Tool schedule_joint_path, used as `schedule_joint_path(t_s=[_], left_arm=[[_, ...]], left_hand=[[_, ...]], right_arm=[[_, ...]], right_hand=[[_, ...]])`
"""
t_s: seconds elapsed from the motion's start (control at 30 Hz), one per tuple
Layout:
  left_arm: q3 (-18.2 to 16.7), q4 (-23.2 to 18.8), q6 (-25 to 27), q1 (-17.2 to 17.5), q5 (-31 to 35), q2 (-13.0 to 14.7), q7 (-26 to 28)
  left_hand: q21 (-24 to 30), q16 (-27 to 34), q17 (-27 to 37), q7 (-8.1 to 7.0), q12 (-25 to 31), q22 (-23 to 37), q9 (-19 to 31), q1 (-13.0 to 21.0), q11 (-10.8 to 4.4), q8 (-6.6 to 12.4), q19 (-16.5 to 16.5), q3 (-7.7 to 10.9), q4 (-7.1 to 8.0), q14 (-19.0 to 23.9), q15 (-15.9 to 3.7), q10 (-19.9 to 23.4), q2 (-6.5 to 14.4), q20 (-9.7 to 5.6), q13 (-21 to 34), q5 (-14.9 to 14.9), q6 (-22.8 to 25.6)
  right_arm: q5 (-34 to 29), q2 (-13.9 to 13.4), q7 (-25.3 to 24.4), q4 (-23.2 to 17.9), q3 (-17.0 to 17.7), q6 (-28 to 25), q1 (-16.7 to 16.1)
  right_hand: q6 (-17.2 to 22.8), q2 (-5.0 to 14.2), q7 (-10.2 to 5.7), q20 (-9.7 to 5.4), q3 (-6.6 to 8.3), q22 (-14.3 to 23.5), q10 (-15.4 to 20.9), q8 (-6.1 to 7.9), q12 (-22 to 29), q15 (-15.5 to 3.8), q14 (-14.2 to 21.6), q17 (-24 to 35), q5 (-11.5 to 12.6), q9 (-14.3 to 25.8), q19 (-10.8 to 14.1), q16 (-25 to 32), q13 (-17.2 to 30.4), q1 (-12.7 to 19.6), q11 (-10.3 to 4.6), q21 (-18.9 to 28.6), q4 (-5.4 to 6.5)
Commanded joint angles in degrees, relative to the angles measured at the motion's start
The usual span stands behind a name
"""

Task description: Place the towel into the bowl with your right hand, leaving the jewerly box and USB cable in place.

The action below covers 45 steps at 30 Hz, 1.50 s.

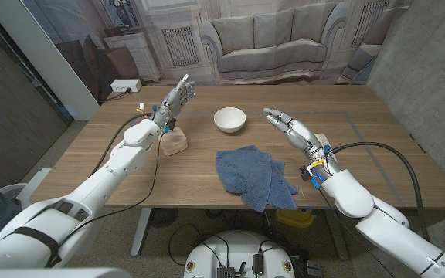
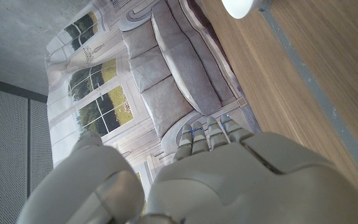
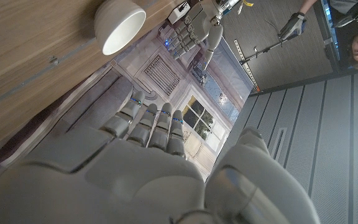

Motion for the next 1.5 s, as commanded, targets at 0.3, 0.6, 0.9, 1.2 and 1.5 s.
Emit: schedule_joint_path(t_s=[0.3,0.6,0.9,1.2,1.5], left_arm=[[0.0,-1.5,0.6,0.6,0.2,0.6,0.7],[-0.5,-3.4,0.7,1.7,0.2,1.3,1.6],[-0.4,-4.2,1.3,1.6,0.5,1.8,1.8],[0.2,-2.5,1.1,0.4,0.7,1.2,0.7],[0.7,-0.9,1.0,-0.8,0.9,0.5,-0.1]], left_hand=[[0.4,0.5,0.1,0.07,-0.1,0.2,0.1,0.4,-0.22,0.02,-0.2,-0.32,0.11,0.3,-0.02,0.6,0.2,-0.64,0.0,-0.1,0.8],[0.4,0.5,0.1,0.09,-0.1,0.2,0.1,0.5,-0.09,0.01,-0.2,-0.40,0.11,0.3,-0.03,0.8,0.2,-0.62,0.0,-0.2,0.8],[0.4,0.5,0.1,0.05,-0.1,0.2,0.1,0.5,-0.18,-0.01,-0.2,-0.47,0.11,0.4,-0.08,0.9,0.3,-0.59,0.0,-0.2,0.9],[0.4,0.6,0.1,0.02,-0.1,0.2,0.1,0.5,-0.13,-0.03,-0.1,-0.55,0.11,0.5,-0.05,1.0,0.3,-0.57,0.0,-0.2,0.9],[0.4,0.6,0.1,0.04,-0.1,0.2,0.1,0.6,-0.11,-0.02,0.0,-0.60,0.10,0.6,-0.21,1.0,0.4,-0.53,0.0,-0.3,1.0]], right_arm=[[-5.4,-2.3,-1.0,-1.2,0.1,-1.1,-0.4],[-7.0,-3.0,-0.8,-0.8,0.5,0.6,-0.6],[-8.2,-4.7,-0.6,-2.2,2.7,-1.3,-3.1],[-11.6,-5.8,-1.6,-4.0,4.5,-3.8,-5.9],[-16.9,-5.9,-3.4,-3.7,3.9,-3.9,-5.9]], right_hand=[[1.1,0.13,-0.34,-3.31,0.04,0.2,1.1,0.44,0.4,-1.61,1.3,0.2,0.3,0.4,0.8,0.3,0.2,0.7,-0.25,0.4,-0.40],[2.0,0.84,-0.72,-3.53,0.15,0.2,2.1,0.54,0.6,-2.23,2.1,0.3,0.4,0.4,1.5,0.3,0.2,0.5,-0.73,0.4,-0.17],[3.5,0.93,-1.39,-3.77,0.03,0.2,3.2,0.82,0.8,-2.81,3.5,0.3,0.5,0.4,2.5,0.5,0.2,0.4,-0.97,0.5,-0.16],[5.0,0.93,-1.98,-4.14,-0.08,0.2,4.6,1.06,1.0,-3.53,4.9,0.3,0.7,0.4,3.5,0.6,0.2,0.3,-1.73,0.6,-0.27],[5.6,1.46,-2.33,-4.44,0.04,0.2,5.2,1.07,1.1,-3.86,5.4,0.4,0.9,0.5,4.0,0.6,0.2,0.1,-2.42,0.6,-0.12]])
